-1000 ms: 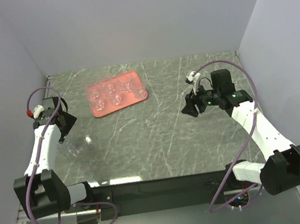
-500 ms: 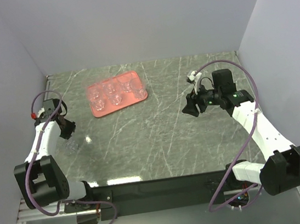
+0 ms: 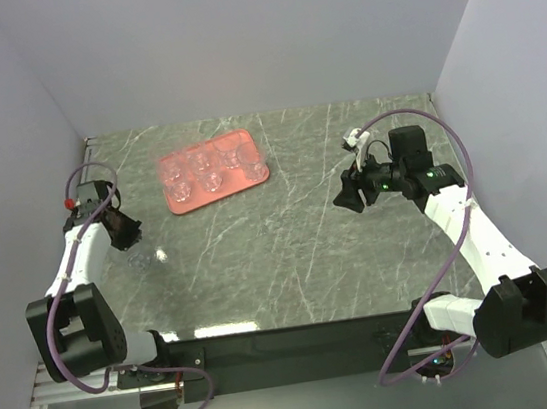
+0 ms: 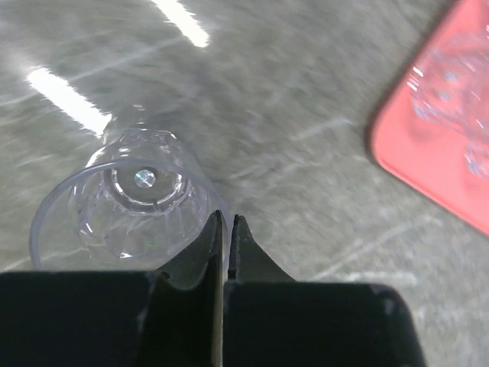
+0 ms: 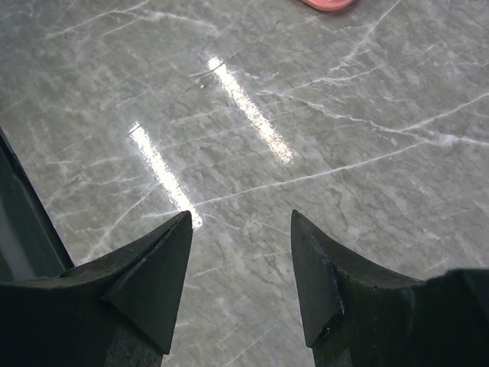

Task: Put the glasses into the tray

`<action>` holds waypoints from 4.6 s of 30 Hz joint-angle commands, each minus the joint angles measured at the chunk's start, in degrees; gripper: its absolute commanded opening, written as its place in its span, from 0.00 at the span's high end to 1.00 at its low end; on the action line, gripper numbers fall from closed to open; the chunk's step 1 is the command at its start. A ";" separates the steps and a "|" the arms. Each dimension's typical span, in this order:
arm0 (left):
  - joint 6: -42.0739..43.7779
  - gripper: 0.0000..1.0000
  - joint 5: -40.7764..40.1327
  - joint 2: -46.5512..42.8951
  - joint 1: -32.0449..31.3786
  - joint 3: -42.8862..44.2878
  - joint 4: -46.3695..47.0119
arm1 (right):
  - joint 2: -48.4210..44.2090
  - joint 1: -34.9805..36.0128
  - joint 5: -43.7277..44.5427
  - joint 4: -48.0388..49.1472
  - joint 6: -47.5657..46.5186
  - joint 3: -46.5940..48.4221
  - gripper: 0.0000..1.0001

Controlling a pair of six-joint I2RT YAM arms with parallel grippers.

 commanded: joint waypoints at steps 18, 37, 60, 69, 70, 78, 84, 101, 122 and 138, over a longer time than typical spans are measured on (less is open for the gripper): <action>17.39 1.00 15.40 9.66 -19.98 16.85 7.08 | -2.23 -1.41 -1.53 0.64 -0.49 -0.39 0.39; 24.33 1.00 0.62 27.77 -29.74 39.44 -2.59 | -2.05 -2.03 -1.97 0.64 -0.40 -0.47 0.39; 29.43 1.00 -4.65 39.03 -33.61 50.08 -5.23 | -2.05 -2.11 -1.97 0.64 -0.49 -0.48 0.39; 30.05 0.84 -5.45 41.05 -33.96 53.42 -7.16 | -1.96 -2.12 -1.97 0.64 -0.49 -0.48 0.39; 30.13 0.81 -5.36 40.96 -34.05 53.42 -7.16 | -1.88 -2.11 -1.97 0.64 -0.40 -0.48 0.39; 29.35 0.59 -4.04 36.93 -34.75 52.29 -6.73 | -1.79 -2.29 -1.71 0.55 -0.57 -0.48 0.39; 27.68 0.27 -2.54 26.13 -34.84 44.05 -1.47 | -2.40 -3.69 -0.65 0.46 -0.92 -0.47 0.39; 20.99 0.03 -3.59 -28.98 -25.27 -0.25 12.17 | -16.28 -8.09 20.60 4.15 9.34 -4.60 0.34; 19.85 0.01 -13.62 -44.64 -20.95 -11.00 14.46 | -35.62 -11.08 69.48 14.61 25.27 -16.64 0.00; 19.50 0.01 -14.76 -45.52 -20.95 -11.09 14.19 | -34.48 -11.08 71.07 17.95 25.53 -21.48 0.03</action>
